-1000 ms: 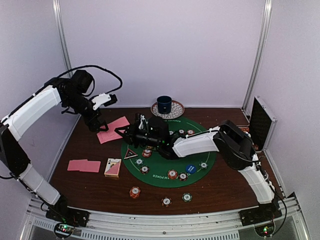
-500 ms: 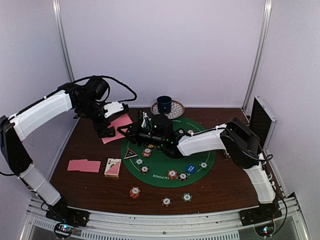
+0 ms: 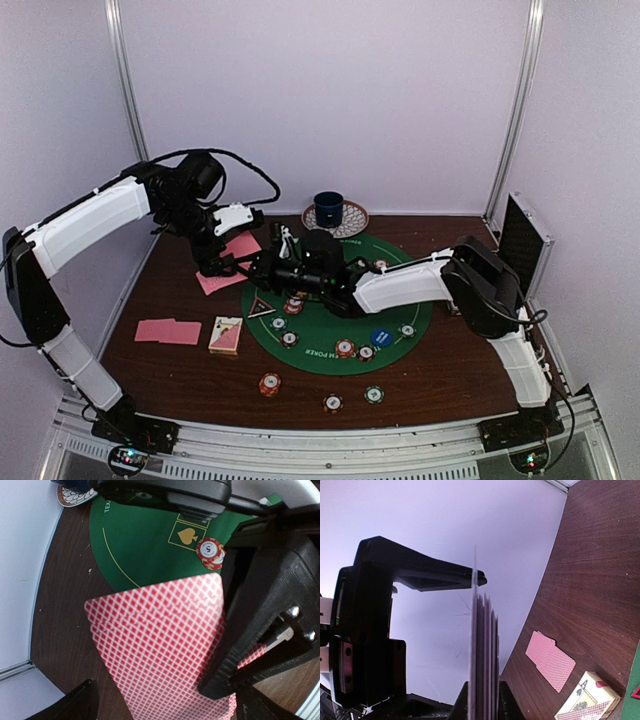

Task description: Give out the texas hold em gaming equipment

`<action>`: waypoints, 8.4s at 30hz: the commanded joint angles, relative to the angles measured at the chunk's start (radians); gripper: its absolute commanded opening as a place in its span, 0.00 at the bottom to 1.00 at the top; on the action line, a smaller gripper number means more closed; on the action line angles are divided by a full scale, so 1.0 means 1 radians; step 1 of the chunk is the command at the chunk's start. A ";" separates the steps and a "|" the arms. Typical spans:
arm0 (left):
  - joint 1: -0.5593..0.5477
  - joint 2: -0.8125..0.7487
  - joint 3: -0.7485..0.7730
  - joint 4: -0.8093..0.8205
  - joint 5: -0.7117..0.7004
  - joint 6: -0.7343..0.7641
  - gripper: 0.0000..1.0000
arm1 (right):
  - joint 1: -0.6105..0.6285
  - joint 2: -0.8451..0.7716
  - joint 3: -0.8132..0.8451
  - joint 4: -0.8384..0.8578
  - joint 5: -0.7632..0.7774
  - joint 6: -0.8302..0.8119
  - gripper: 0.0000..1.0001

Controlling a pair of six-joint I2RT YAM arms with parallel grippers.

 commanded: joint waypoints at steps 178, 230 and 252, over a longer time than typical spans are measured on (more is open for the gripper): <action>-0.036 0.102 0.012 -0.058 0.037 0.029 0.23 | -0.032 -0.042 -0.138 0.366 -0.091 0.207 0.50; -0.104 0.073 0.053 -0.157 0.106 0.001 0.98 | -0.102 -0.005 -0.166 0.441 -0.316 0.370 0.00; -0.053 -0.193 -0.032 0.059 -0.050 -0.171 0.98 | -0.239 -0.299 -0.314 -0.368 -0.443 -0.217 0.00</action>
